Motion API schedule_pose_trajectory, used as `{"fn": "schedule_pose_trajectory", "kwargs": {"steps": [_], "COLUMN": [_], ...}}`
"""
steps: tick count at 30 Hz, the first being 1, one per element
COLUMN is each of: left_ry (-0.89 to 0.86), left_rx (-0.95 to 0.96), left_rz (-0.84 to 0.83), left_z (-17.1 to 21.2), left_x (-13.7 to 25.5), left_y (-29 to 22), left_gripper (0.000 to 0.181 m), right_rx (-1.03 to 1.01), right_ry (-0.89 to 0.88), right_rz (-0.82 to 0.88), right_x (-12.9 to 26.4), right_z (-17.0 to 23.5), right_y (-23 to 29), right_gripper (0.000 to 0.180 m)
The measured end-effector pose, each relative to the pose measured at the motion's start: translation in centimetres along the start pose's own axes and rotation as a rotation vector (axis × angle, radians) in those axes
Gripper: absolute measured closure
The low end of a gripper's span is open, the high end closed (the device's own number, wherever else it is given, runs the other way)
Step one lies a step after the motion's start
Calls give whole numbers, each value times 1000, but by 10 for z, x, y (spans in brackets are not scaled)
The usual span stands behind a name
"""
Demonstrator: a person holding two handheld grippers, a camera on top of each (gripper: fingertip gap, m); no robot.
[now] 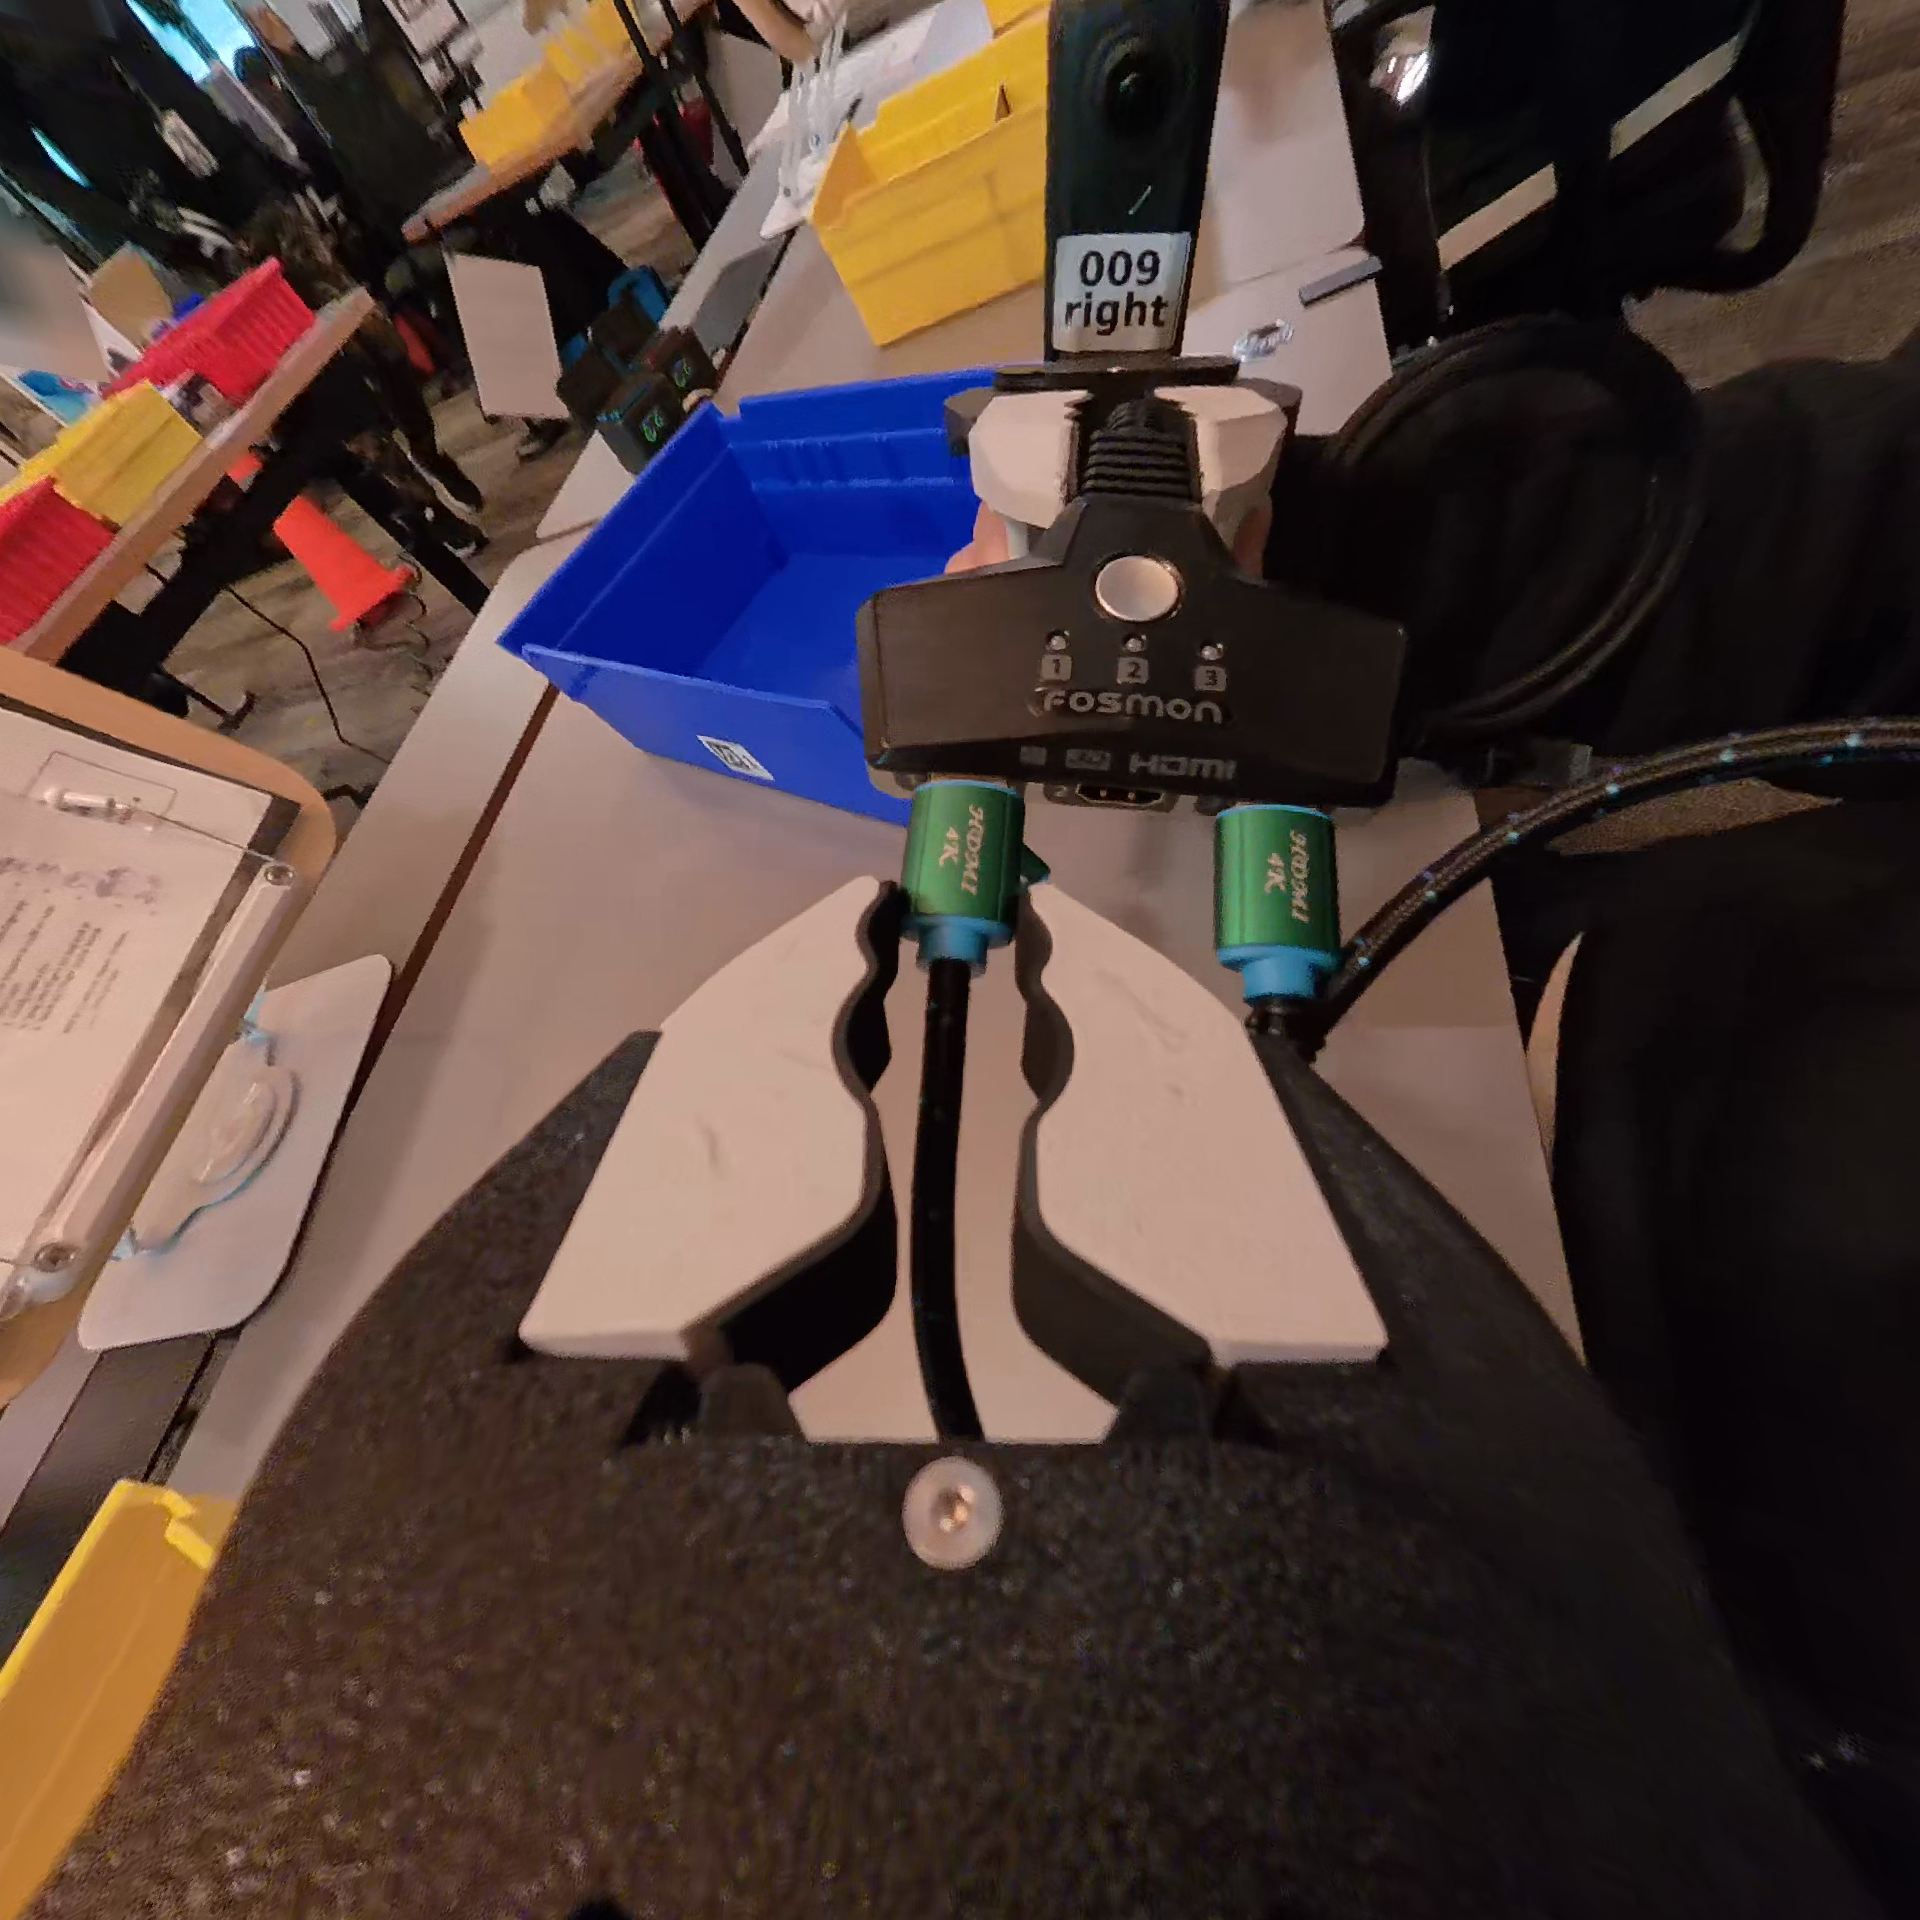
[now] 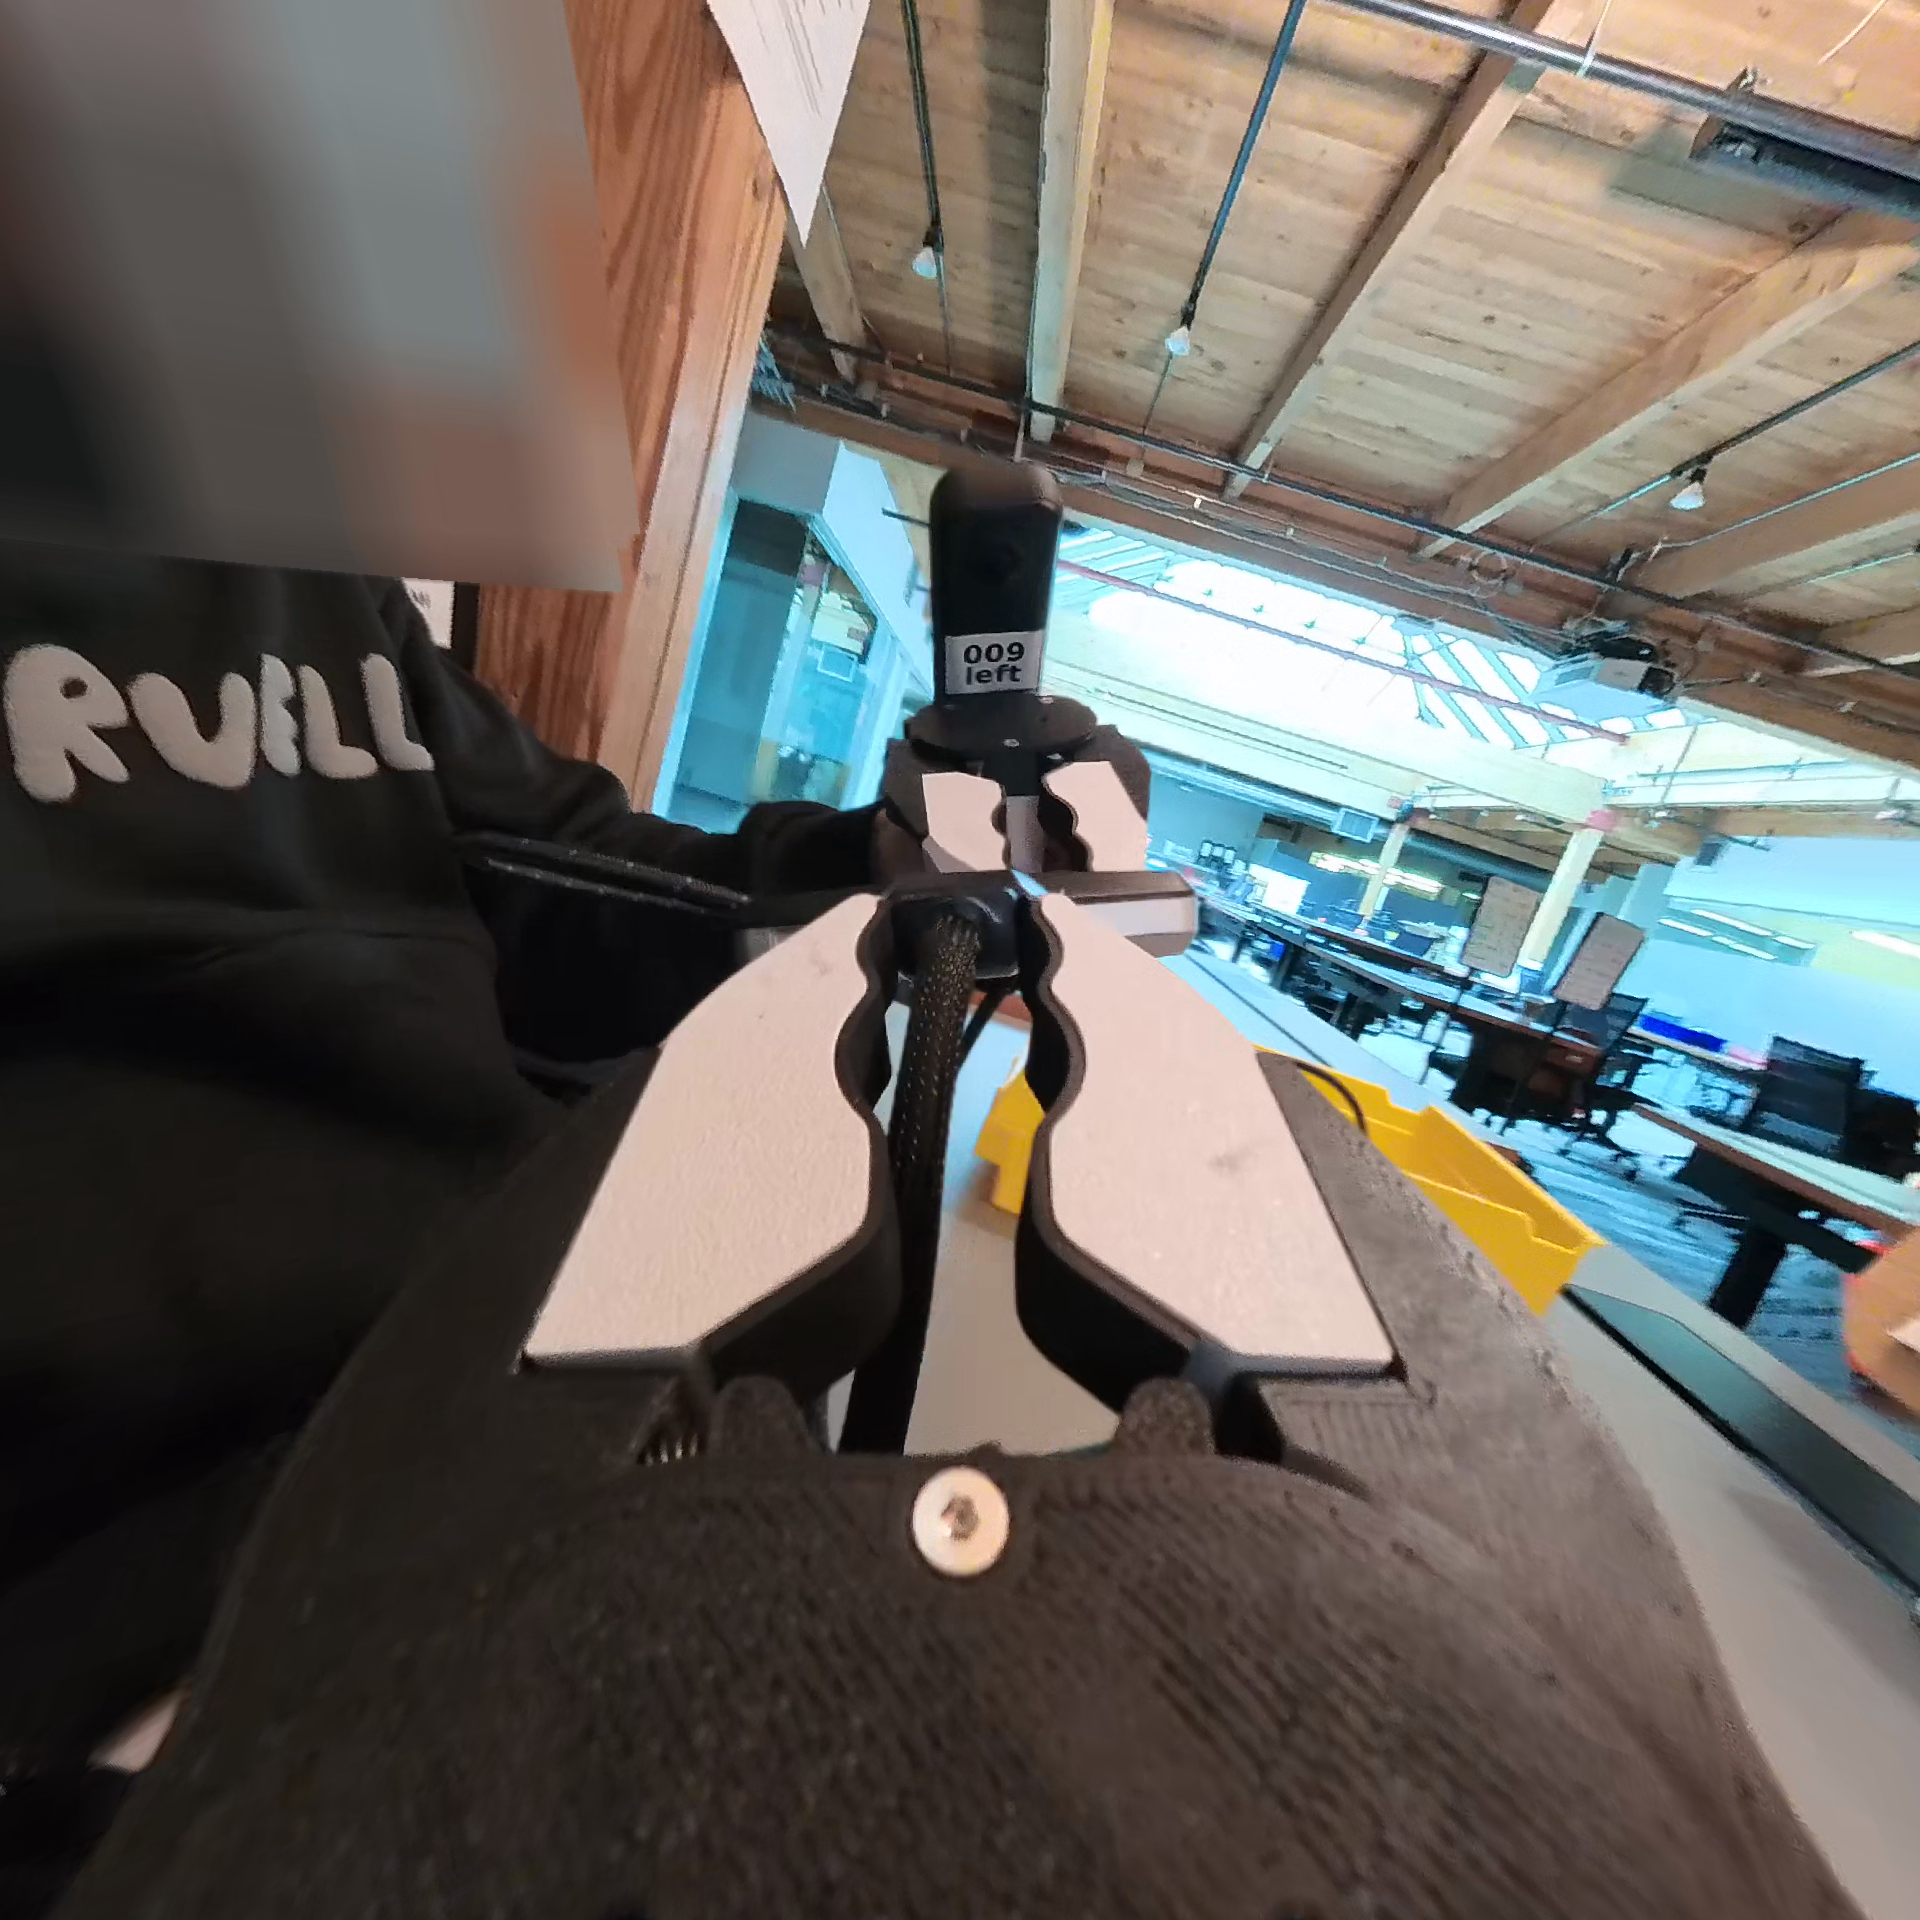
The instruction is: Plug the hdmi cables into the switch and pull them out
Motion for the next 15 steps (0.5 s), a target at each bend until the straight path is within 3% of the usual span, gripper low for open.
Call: {"fn": "schedule_pose_trajectory", "kwargs": {"steps": [2, 4, 9, 15], "left_ry": [-49, -146, -368, -295], "left_rx": [16, 50, 207, 280], "left_rz": [-11, -68, -309, -284], "left_z": [-1, -5, 3, 43], "left_x": [2, 12, 68, 76], "left_y": [3, 11, 42, 39], "left_gripper": [159, 145, 151, 152], "right_rx": [44, 92, 193, 382], "right_ry": [39, 71, 202, 417], "right_rz": [14, 24, 175, 509], "right_x": [-2, -6, 1, 32], "right_z": [-4, -12, -53, -125], "right_y": [-1, 0, -4, -41], "right_gripper": [157, 157, 157, 157]}}
Point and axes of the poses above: each gripper's, where its closed fingertips meet, x back along the fingers, z out of its underside, y = z × x across the jaws, the point moved 7 cm from there along x, back along the fingers, and after that the axes turned 8 degrees about -z, right-handed, at the moved point
